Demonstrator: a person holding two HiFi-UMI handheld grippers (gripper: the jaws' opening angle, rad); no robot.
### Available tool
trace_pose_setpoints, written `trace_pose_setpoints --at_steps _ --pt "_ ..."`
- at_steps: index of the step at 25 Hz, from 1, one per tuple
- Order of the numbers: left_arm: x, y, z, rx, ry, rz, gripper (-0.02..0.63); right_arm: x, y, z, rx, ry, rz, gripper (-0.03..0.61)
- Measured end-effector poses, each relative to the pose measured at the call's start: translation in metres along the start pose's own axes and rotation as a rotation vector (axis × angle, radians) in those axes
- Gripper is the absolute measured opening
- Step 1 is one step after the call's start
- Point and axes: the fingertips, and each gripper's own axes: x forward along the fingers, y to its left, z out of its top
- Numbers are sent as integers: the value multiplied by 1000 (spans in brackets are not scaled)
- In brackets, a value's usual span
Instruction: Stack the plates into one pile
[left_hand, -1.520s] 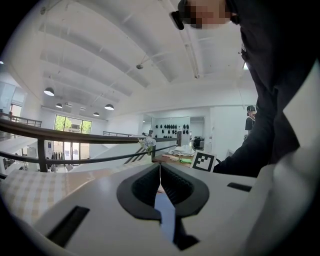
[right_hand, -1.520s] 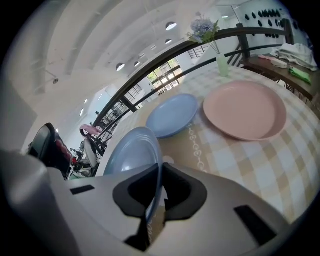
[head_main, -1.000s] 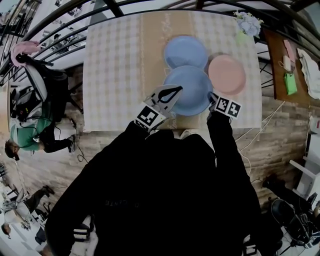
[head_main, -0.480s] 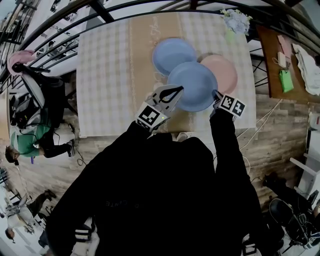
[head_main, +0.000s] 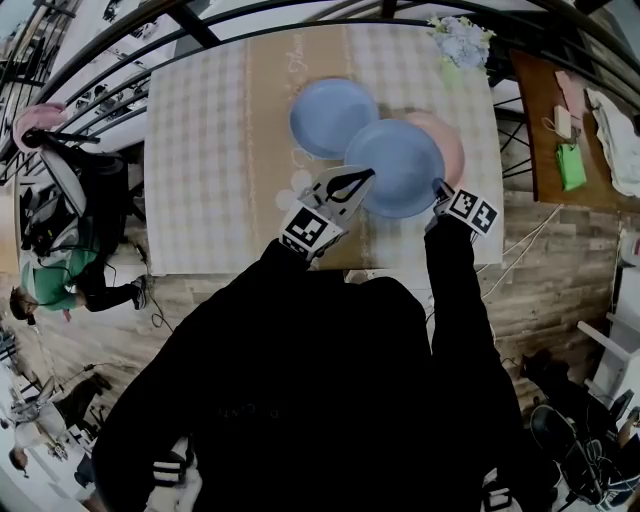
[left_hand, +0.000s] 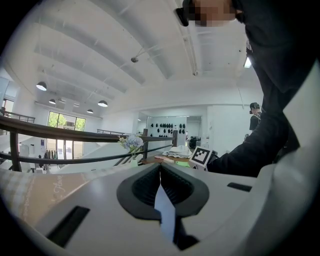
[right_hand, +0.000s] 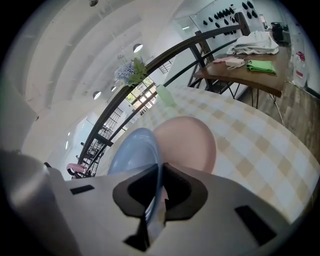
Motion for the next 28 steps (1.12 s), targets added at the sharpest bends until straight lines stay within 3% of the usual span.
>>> trace_pose_setpoints --at_steps 14,28 --pt "62 -12 -7 -15 11 33 20 8 -68 53 42 -40 -58 37" --pt "74 -19 -4 -8 28 67 20 24 -88 63 22 -35 -85 44"
